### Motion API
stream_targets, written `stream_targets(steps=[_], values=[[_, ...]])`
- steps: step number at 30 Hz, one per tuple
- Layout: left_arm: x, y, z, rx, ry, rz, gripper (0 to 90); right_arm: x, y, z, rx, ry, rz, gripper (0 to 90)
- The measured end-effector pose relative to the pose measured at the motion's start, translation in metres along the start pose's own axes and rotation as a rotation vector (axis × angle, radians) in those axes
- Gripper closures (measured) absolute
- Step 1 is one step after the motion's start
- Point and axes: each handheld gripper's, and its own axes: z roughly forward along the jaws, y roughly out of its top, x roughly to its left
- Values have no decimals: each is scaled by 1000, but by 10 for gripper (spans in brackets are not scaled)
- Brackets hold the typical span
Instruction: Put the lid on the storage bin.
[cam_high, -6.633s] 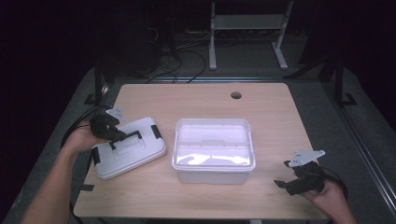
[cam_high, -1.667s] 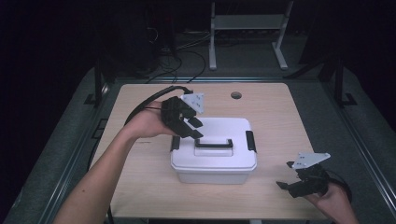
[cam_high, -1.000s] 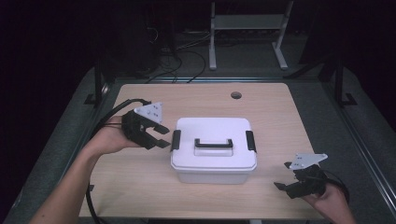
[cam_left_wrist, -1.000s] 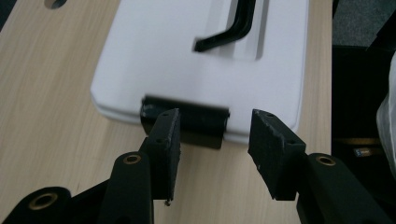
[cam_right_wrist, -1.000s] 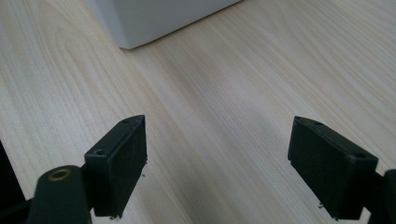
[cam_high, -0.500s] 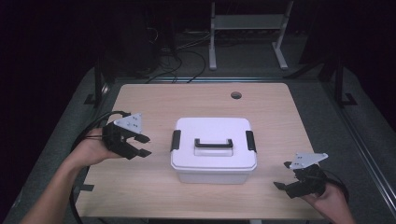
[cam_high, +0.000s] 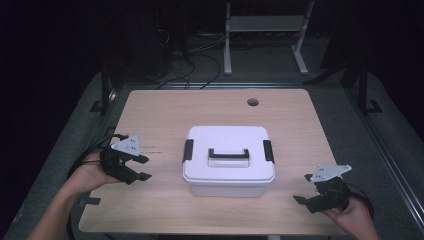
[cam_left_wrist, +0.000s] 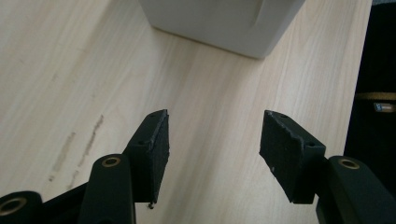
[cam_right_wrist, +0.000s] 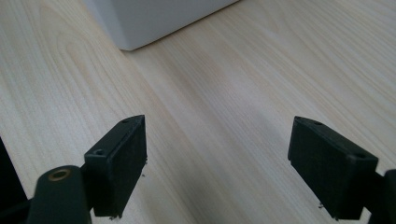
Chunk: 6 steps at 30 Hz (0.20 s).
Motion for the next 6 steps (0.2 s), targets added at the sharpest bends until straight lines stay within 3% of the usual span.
stream_targets(steps=[6], values=[[-3,-20,15,5,-6,-29,374,0,-4,-2,-2,-7,5,192]])
